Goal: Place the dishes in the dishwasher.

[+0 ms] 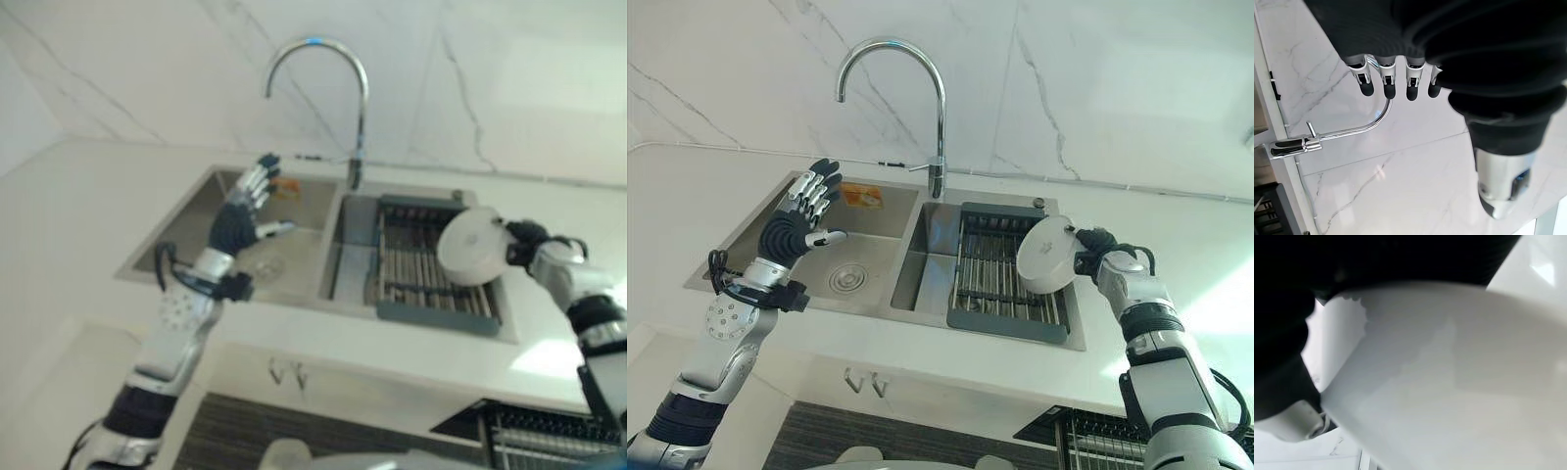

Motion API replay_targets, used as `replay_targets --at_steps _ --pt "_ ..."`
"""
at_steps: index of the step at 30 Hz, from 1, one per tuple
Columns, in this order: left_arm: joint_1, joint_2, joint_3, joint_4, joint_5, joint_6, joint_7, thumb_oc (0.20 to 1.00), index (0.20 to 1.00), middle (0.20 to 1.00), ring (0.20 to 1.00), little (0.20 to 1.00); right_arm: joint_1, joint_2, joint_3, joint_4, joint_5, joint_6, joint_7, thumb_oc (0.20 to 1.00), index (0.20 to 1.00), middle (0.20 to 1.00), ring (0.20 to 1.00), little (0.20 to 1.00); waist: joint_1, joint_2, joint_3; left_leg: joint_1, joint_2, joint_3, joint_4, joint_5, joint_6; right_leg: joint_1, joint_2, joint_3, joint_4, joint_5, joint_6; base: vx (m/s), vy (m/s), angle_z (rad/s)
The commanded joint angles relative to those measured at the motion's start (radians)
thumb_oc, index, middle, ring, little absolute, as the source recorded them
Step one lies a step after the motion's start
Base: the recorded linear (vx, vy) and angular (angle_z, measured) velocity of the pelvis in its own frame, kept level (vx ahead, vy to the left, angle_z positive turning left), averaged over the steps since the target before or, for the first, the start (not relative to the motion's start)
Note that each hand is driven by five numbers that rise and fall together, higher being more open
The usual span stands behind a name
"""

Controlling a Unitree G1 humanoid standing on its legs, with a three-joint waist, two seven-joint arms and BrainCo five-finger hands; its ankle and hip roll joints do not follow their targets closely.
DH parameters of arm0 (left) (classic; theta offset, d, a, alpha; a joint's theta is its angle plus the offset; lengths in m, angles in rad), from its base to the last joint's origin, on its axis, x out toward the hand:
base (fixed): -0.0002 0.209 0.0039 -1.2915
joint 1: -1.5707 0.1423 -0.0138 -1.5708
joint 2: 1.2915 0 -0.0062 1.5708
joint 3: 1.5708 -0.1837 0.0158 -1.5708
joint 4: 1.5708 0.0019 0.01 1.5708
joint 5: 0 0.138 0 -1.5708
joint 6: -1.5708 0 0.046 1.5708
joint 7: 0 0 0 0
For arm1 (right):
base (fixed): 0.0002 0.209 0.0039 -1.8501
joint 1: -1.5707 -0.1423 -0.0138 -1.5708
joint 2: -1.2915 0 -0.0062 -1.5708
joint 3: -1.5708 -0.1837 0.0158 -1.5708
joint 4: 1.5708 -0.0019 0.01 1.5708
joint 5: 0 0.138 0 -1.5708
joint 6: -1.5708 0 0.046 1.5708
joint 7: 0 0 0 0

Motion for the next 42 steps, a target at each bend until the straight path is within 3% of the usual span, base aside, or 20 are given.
replay_targets --at_steps 1,4,16,23,26,29,31,32,35,37,40,42 --pt "-0.041 0.028 0.01 -0.04 -0.047 -0.06 0.012 1.0 1.0 1.0 1.0 1.0 -0.005 0.007 -0.013 -0.074 0.059 -0.076 -0.036 0.2 0.2 0.2 0.2 0.2 0.017 -0.014 0.0 -0.043 0.019 0.033 0.086 -0.091 -0.007 0.033 -0.034 -0.014 0.0 -0.065 0.049 0.0 0.0 0.0" --pt "-0.017 0.02 0.026 -0.048 -0.042 -0.065 0.005 1.0 1.0 1.0 1.0 1.0 0.041 0.027 -0.078 -0.19 0.12 -0.127 -0.06 0.2 0.2 0.2 0.2 0.2 0.005 -0.013 0.003 -0.041 0.02 0.034 0.086 -0.092 -0.007 0.03 -0.029 -0.006 0.0 -0.066 0.047 0.0 0.0 0.0" --pt "0.027 0.008 0.065 -0.061 -0.026 -0.076 -0.008 1.0 1.0 1.0 1.0 1.0 0.17 0.083 -0.218 -0.566 0.168 -0.194 -0.159 0.2 0.2 0.2 0.2 0.2 -0.034 -0.012 0.006 -0.036 0.023 0.044 0.086 -0.098 0.0 0.017 -0.018 0.019 0.0 -0.064 0.047 0.0 -0.008 -0.02" --pt "0.073 -0.016 0.099 -0.077 -0.009 -0.074 -0.021 1.0 1.0 1.0 1.0 1.0 0.302 0.18 -0.331 -0.778 0.262 -0.302 -0.223 0.2 0.2 0.2 0.2 0.2 -0.065 -0.005 0.009 -0.03 0.039 0.057 0.086 -0.095 -0.001 0.003 0.004 0.045 0.0 -0.064 0.043 0.01 -0.072 -0.05" --pt "0.11 -0.033 0.113 -0.089 0.003 -0.079 -0.024 1.0 1.0 1.0 1.0 1.0 0.366 0.213 -0.368 -0.86 0.266 -0.315 -0.22 0.2 0.2 0.2 0.2 0.2 -0.083 0.001 0.008 -0.027 0.057 0.083 0.086 -0.084 -0.007 -0.004 0.018 0.055 0.0 -0.063 0.038 0.02 -0.045 -0.12" --pt "0.14 -0.051 0.133 -0.101 0.002 -0.12 -0.013 1.0 1.0 1.0 1.0 1.0 0.448 0.24 -0.407 -0.955 0.278 -0.338 -0.197 0.2 0.2 0.2 0.2 0.2 -0.096 0.0 0.008 -0.019 0.022 0.028 0.086 -0.079 -0.006 -0.023 0.028 0.107 0.0 -0.052 0.039 -0.09 0.092 -0.21" --pt "0.144 -0.055 0.143 -0.107 0.015 -0.132 0.001 1.0 1.0 1.0 1.0 1.0 0.451 0.243 -0.411 -0.968 0.29 -0.353 -0.196 0.2 0.2 0.2 0.2 0.2 -0.094 -0.014 0.016 0.015 -0.023 0.006 0.086 -0.063 -0.003 -0.029 0.025 0.143 0.0 -0.041 0.034 -0.1 0.141 -0.27" --pt "0.137 -0.061 0.145 -0.116 0.035 -0.135 0.014 1.0 1.0 1.0 1.0 1.0 0.453 0.24 -0.416 -0.979 0.287 -0.374 -0.211 0.2 0.2 0.2 0.2 0.2 -0.083 -0.028 0.032 0.022 -0.067 -0.025 0.086 -0.042 0.003 -0.031 0.017 0.168 0.0 -0.024 0.036 -0.15 0.187 -0.38" --pt "0.097 -0.053 0.136 -0.106 0.076 -0.149 0.024 1.0 1.0 1.0 1.0 1.0 0.468 0.266 -0.426 -1.009 0.266 -0.43 -0.227 0.2 0.2 0.2 0.2 0.2 -0.116 -0.015 0.055 0.01 -0.061 0.015 0.086 -0.102 0.023 -0.067 -0.014 0.163 0.0 0.022 0.066 -0.25 0.332 -0.69" --pt "0.064 -0.031 0.147 -0.116 0.055 -0.139 -0.008 1.0 1.0 1.0 1.0 1.0 0.51 0.302 -0.47 -1.09 0.245 -0.469 -0.259 0.2 0.2 0.2 0.2 0.2 -0.162 -0.011 0.066 0.013 -0.075 0.024 0.086 -0.152 0.036 -0.148 -0.082 0.167 0.0 0.105 0.12 -0.26 0.406 -0.01" --pt "0.074 -0.026 0.154 -0.153 0.05 -0.122 -0.033 1.0 1.0 1.0 1.0 1.0 0.555 0.315 -0.509 -1.153 0.208 -0.479 -0.294 0.2 0.2 0.2 0.2 0.2 -0.184 -0.015 0.066 0.007 -0.129 -0.005 0.086 -0.179 0.052 -0.191 -0.112 0.187 0.0 0.159 0.129 -0.1 0.342 0.23" --pt "0.081 -0.019 0.149 -0.172 0.067 -0.119 -0.031 1.0 1.0 1.0 1.0 1.0 0.562 0.308 -0.511 -1.168 0.2 -0.481 -0.316 0.2 0.2 0.2 0.2 0.2 -0.187 -0.018 0.069 0.006 -0.136 0.003 0.086 -0.183 0.057 -0.206 -0.119 0.166 0.0 0.184 0.134 -0.12 0.248 -0.26"
